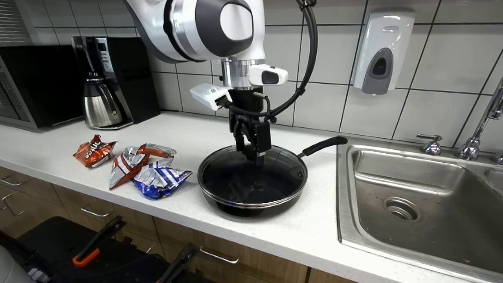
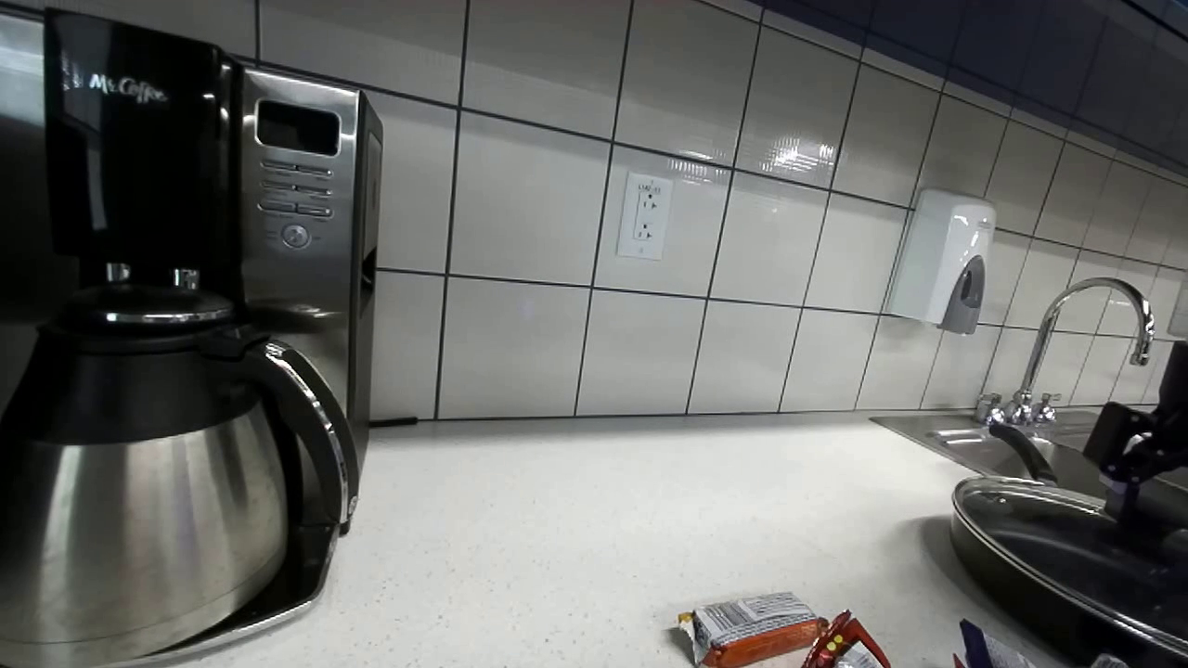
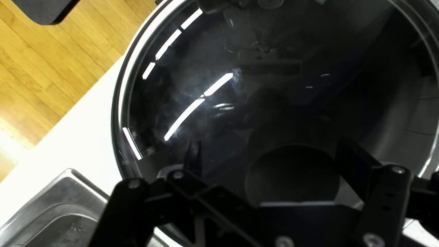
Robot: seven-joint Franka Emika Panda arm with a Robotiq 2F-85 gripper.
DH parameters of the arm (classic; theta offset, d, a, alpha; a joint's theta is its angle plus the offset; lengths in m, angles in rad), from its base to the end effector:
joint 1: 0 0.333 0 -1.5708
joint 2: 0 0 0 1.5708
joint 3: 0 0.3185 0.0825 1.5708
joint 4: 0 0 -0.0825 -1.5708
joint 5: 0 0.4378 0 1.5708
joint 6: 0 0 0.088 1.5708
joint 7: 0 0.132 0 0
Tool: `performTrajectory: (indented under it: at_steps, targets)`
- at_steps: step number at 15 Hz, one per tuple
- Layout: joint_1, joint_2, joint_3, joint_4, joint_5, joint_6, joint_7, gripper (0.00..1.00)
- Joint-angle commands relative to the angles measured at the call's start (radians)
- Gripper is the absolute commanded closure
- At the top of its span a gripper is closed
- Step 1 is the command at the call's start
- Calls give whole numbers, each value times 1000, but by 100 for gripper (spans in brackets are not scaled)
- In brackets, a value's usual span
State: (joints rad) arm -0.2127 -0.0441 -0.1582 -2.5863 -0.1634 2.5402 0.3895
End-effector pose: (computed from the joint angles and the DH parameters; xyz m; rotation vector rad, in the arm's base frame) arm 0.4393 -0.1702 0.2075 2.9081 -0.9401 -0.0019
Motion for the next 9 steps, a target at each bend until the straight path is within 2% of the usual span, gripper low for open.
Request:
performTrajectory:
  at_steps: [1,9]
  targets:
    - [-2,35,-10,40,-27,14,52,0]
    - [14,63,-14,67,-13,15,63,0]
